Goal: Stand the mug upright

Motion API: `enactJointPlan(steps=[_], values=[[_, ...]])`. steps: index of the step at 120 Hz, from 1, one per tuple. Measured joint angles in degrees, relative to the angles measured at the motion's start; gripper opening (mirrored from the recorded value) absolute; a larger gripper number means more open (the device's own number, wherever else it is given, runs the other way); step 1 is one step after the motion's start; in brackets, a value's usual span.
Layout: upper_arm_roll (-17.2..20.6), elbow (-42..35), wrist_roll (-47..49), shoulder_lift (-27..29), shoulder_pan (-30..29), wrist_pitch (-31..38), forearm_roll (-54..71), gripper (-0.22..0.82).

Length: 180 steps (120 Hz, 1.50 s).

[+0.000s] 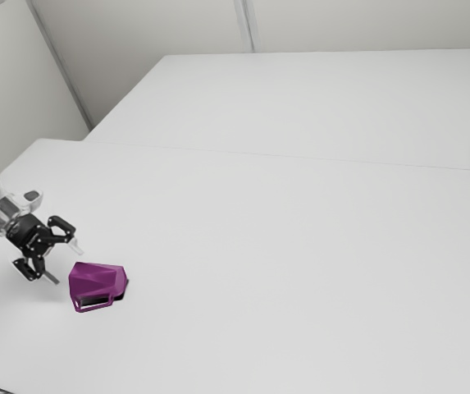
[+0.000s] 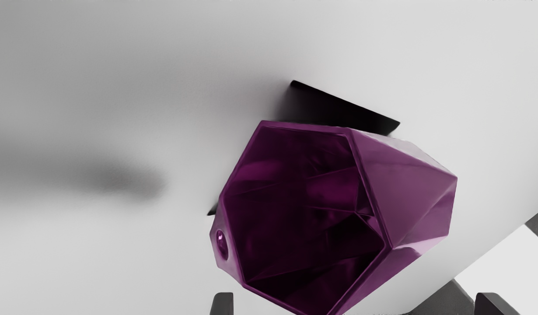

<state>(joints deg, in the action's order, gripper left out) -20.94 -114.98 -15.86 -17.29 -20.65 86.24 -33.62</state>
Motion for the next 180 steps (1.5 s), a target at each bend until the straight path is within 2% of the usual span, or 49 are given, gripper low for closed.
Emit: enactJointPlan(steps=[37,61,65,79,86,95,105,123,149,173,180], values=[[-0.1,-0.7,-4.6,-2.4,1.2,-0.1,-8.9,0.60],[-0.1,-4.4,-6.5,-2.5,1.5,0.0,-13.8,0.60],[-0.1,-4.5,-6.8,-2.5,1.5,0.0,-14.1,0.57],[-0.4,-3.7,-7.6,-2.3,2.0,0.2,-14.3,0.25],[-0.4,-3.3,-7.9,-2.3,2.1,0.3,-14.2,0.12],[-0.4,-3.2,-8.3,-2.2,2.1,0.3,-14.2,0.01],[-0.4,-2.3,-8.6,-2.2,2.2,0.4,-14.2,-0.06],[-0.3,-0.7,-9.0,-2.0,2.5,0.4,-14.2,-0.13],[-0.3,0.3,-9.4,-1.7,3.6,0.7,-13.5,-0.17],[0.3,4.1,-8.9,3.7,13.0,6.2,-1.9,-0.18],[1.5,4.1,-8.1,5.7,15.4,8.8,3.0,-0.18]])
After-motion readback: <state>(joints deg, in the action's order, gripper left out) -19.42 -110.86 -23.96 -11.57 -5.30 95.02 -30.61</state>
